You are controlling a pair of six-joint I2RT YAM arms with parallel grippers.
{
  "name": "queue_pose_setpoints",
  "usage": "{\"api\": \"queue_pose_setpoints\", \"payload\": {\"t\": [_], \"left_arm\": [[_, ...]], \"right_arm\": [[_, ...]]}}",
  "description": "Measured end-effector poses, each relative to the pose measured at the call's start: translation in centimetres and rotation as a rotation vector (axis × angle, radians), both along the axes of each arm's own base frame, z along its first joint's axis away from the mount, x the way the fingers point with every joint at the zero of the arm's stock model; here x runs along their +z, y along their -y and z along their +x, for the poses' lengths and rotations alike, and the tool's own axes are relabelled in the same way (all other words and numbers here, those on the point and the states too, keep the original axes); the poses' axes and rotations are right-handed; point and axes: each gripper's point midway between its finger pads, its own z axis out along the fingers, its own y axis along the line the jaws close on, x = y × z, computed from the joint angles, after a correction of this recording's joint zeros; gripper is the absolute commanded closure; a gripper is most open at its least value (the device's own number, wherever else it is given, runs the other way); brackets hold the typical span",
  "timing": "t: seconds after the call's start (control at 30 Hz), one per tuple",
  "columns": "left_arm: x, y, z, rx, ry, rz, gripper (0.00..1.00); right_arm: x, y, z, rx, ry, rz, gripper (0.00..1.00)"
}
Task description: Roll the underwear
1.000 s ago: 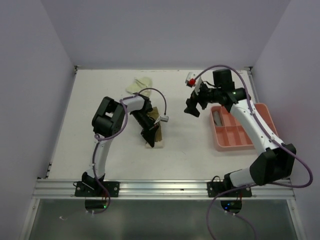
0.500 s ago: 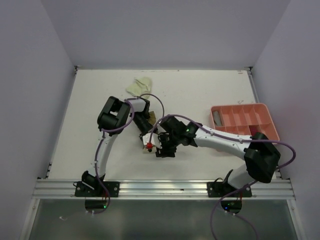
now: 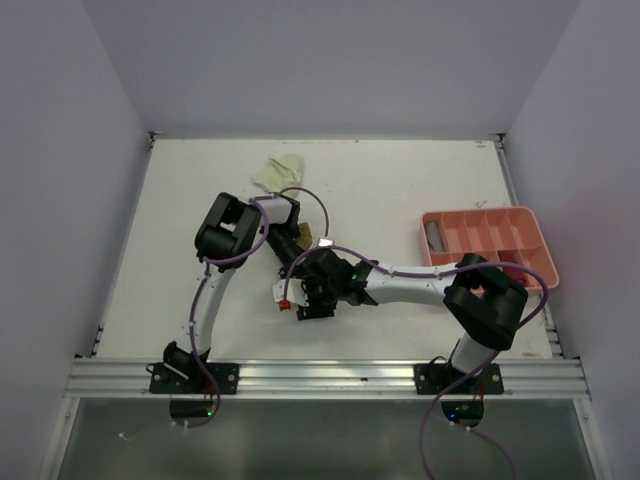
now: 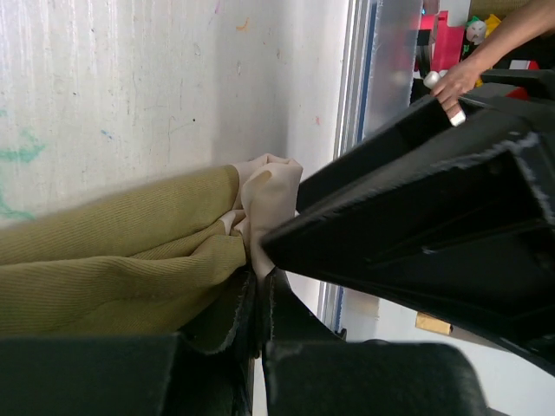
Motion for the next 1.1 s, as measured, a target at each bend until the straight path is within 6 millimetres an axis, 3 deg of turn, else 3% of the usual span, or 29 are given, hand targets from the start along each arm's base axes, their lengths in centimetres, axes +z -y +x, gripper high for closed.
{"api": "queue_pose_setpoints", "payload": {"t": [0.17, 0.3, 0.37, 0.47, 0.67, 0.77, 0.87, 0.97, 1.1], "left_arm": [[0.0, 0.0, 0.0, 0.0, 0.0, 0.0, 1.0], [0.0, -0.1, 0.0, -0.003, 0.0, 0.006, 1.0], [0.0, -0.2, -0.1, -0.005, -0.002, 0.011, 0.94], [0.0, -0.5, 0.0, -0.005, -0.001, 0.018, 0.84], [1.0, -1.1, 0.6, 0.023, 0.048, 0.007, 0.57], [1.9, -1.0, 2.3, 0.036, 0.162, -0.03, 0.52], [3.1, -1.6, 5.8, 0.078, 0.34, -0.07, 0.5], [5.5, -3.2, 10.2, 0.181, 0.525, -0.095, 0.48], [9.7, -7.4, 15.0, 0.35, 0.805, -0.115, 0.46]], "right_arm": [[-1.2, 0.0, 0.2, -0.005, 0.004, -0.004, 0.5], [-1.4, -0.4, 0.6, -0.011, 0.012, 0.01, 0.73], [-1.5, -0.6, 1.1, -0.023, 0.015, 0.018, 0.88], [-1.5, -0.9, 1.6, -0.041, -0.012, 0.027, 1.0], [-1.3, -1.3, 2.6, -0.067, -0.158, 0.087, 1.0], [-1.2, -1.1, 3.8, -0.085, -0.216, 0.111, 1.0], [-1.2, -0.8, 4.1, -0.086, -0.29, 0.115, 1.0], [-1.3, -1.0, 3.5, -0.07, -0.371, 0.112, 1.0], [-1.1, -1.5, 2.3, -0.053, -0.515, 0.123, 1.0]]}}
